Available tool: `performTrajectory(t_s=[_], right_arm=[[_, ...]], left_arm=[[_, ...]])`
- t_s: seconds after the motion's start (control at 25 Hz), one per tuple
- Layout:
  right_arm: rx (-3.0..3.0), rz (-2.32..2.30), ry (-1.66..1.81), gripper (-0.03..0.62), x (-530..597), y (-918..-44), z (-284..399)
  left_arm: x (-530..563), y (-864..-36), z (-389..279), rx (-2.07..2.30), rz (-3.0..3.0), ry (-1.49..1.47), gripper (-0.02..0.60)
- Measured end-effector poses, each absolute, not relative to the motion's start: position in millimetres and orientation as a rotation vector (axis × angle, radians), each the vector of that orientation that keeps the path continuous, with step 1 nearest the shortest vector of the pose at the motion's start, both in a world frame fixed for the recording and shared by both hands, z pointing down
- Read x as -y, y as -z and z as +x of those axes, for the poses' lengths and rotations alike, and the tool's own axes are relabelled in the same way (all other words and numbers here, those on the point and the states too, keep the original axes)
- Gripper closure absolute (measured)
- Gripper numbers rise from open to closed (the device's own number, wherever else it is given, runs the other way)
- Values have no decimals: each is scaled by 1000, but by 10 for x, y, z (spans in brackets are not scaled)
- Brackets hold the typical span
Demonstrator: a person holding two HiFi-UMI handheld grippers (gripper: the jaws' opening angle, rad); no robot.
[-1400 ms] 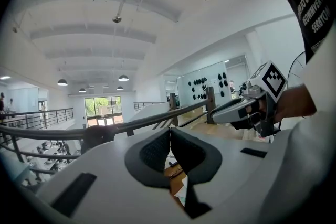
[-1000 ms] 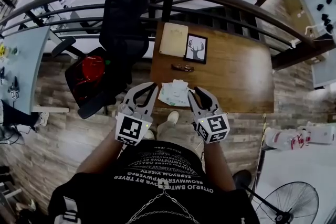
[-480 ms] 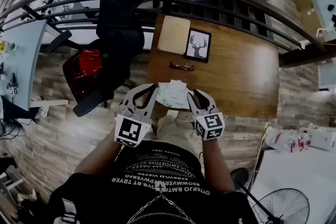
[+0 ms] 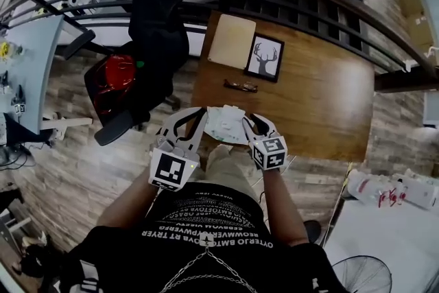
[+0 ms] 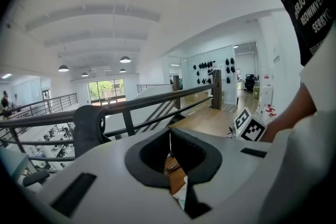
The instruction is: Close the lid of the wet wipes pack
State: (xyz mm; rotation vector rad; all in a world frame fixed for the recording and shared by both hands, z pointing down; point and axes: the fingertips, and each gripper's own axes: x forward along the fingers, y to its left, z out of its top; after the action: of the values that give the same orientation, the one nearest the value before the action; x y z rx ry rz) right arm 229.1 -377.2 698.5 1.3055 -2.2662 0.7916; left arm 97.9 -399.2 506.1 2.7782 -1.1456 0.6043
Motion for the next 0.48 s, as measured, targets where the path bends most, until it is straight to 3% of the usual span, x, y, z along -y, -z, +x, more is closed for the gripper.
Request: performTrajectory(t_s=[0.48], right_arm=[[2247,1166,-954,466,3964,-7672,2250]], left_arm=[[4167,-5061,997,1202,2747,-661,552]])
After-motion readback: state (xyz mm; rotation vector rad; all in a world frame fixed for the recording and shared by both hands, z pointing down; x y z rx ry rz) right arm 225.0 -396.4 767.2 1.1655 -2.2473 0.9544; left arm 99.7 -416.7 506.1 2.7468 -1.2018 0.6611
